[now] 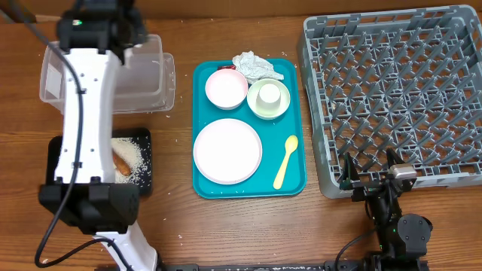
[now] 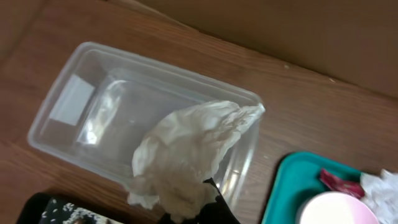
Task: Sort waste into correct bins and load items into the dishwasher
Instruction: 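Open the left gripper to drop the napkin into the container, then move the left gripper back over the pink bowl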
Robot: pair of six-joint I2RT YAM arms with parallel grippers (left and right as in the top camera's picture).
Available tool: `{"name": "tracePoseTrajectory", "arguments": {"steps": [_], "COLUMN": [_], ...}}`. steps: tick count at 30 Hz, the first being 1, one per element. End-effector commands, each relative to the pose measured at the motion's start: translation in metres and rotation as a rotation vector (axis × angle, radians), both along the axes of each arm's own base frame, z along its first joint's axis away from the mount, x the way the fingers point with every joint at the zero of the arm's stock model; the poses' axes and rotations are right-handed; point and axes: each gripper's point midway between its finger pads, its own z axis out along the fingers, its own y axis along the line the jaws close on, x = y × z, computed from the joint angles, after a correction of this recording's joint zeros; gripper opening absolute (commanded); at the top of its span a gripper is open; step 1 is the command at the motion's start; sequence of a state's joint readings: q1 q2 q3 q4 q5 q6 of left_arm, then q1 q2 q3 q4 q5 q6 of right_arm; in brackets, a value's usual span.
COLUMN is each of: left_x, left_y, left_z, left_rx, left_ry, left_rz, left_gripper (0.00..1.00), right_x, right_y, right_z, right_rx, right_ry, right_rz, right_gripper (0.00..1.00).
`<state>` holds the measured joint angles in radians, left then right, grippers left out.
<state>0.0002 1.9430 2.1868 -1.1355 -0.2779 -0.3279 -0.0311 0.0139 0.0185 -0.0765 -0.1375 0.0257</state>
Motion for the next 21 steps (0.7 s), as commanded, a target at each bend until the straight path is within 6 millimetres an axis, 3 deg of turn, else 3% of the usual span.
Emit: {"name": "tracePoseTrajectory", "arguments": {"steps": [1,2,3,4,5,7,11,15,16,17,18,19,21], "left_x": [0.005,0.007,0.008,0.009,0.010,0.010,0.013,0.023,0.024,0.024,0.022,0.021,0.017], "left_y": [0.024,0.030,0.034,0.037,0.037,0.033,0.004,-0.049,-0.063,-0.079,-0.097,-0.113,-0.146], "left_z": [-0.023,-0.029,-0.035,-0.040,-0.045,-0.055,-0.056,-0.040,-0.037,-0.035,-0.034,-0.034,-0.038], "left_rx": [-0.028,-0.030,-0.033,-0.038,-0.043,-0.076,-0.200,-0.336,-0.364,-0.391,-0.412,-0.419,-0.386], "left_ry": [0.033,0.045,0.056,0.065,0.074,0.102,0.106,0.048,0.042,0.039,0.040,0.046,0.064], "left_rz": [0.098,0.110,0.121,0.131,0.131,0.111,-0.005,-0.237,-0.290,-0.340,-0.401,-0.452,-0.555], "left_gripper": [0.04,0.05,0.22,0.54,0.97,1.00,0.98,0.91,0.85,0.63,0.28,0.04,0.04], "right_x": [0.000,0.000,0.000,0.000,0.000,0.000,0.000,0.000,0.000,0.000,0.000,0.000,0.000], "right_y": [-0.002,-0.002,-0.002,-0.002,-0.002,-0.002,-0.002,-0.002,-0.002,-0.002,-0.002,-0.002,-0.002], "right_z": [-0.002,-0.002,-0.002,-0.002,-0.002,-0.002,-0.002,-0.002,-0.002,-0.002,-0.002,-0.002,-0.002], "right_rx": [-0.001,-0.001,-0.001,-0.001,0.000,0.000,-0.001,0.000,-0.001,-0.001,0.000,0.000,0.000], "right_ry": [-0.004,-0.004,-0.003,-0.004,-0.004,-0.004,-0.004,-0.004,-0.004,-0.004,-0.004,-0.004,-0.004], "right_rz": [-0.010,-0.010,-0.010,-0.010,-0.010,-0.010,-0.010,-0.010,-0.010,-0.010,-0.010,-0.010,-0.010], "right_gripper": [1.00,1.00,1.00,1.00,1.00,1.00,1.00,1.00,1.00,1.00,1.00,1.00,1.00]}}
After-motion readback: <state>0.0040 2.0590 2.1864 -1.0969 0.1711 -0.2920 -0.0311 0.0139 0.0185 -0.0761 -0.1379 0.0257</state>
